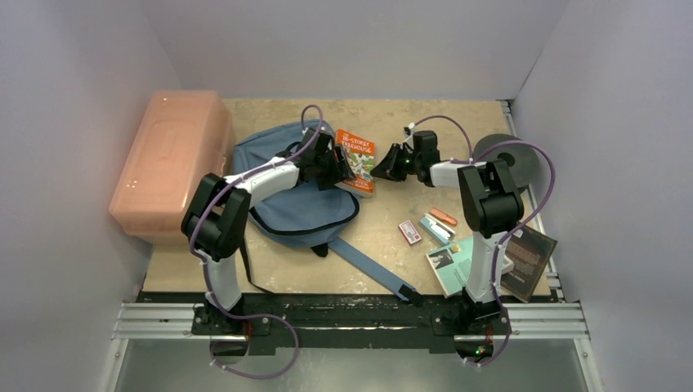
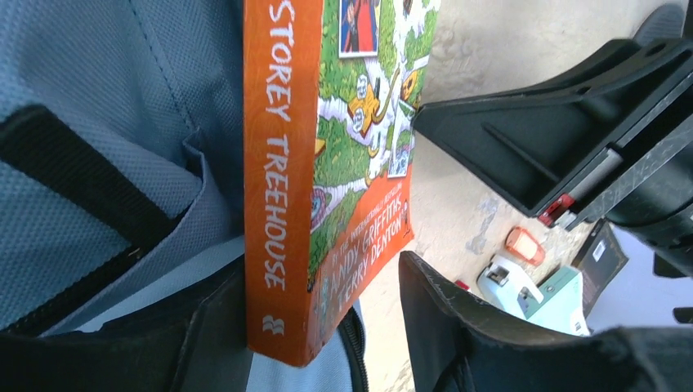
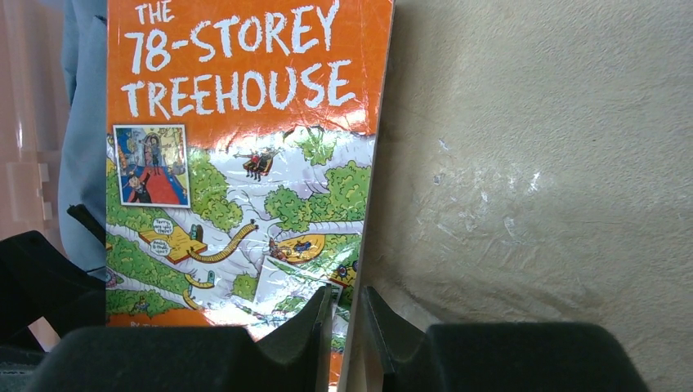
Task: Pack the student bag
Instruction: Pick up the book from the center of the board.
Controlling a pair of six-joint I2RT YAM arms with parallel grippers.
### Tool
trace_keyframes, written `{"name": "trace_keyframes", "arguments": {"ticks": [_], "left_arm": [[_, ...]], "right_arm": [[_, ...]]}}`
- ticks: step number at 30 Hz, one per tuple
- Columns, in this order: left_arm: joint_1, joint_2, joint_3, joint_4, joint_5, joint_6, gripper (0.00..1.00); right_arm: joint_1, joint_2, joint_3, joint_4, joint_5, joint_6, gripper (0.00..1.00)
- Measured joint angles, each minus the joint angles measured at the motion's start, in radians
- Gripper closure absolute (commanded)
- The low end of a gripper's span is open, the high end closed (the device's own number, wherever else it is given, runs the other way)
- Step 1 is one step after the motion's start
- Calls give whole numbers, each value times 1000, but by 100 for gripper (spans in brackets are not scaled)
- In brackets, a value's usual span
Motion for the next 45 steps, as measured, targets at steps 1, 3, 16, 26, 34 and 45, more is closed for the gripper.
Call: {"name": "trace_keyframes", "arguments": {"ticks": [1, 3, 16, 26, 34, 45], "left_arm": [[0, 3, 3, 6, -3, -8, 48], [2, 11, 3, 26, -5, -24, 65], [15, -65, -208, 441, 74, -189, 100], [18, -190, -262, 1041, 94, -557, 100], [-5, -139, -278, 1292, 56, -821, 100], [-77, -124, -281, 1368, 21, -927, 100]], "right_arm": [[0, 0, 0, 0, 0, 0, 78], [0, 0, 0, 0, 0, 0, 78], [5, -324, -111, -194, 201, -98, 7], [6, -724, -424, 100, 78, 285, 1], [14, -818, -467, 366, 30, 534, 1], [39, -808, -347, 509, 78, 591, 4]]}}
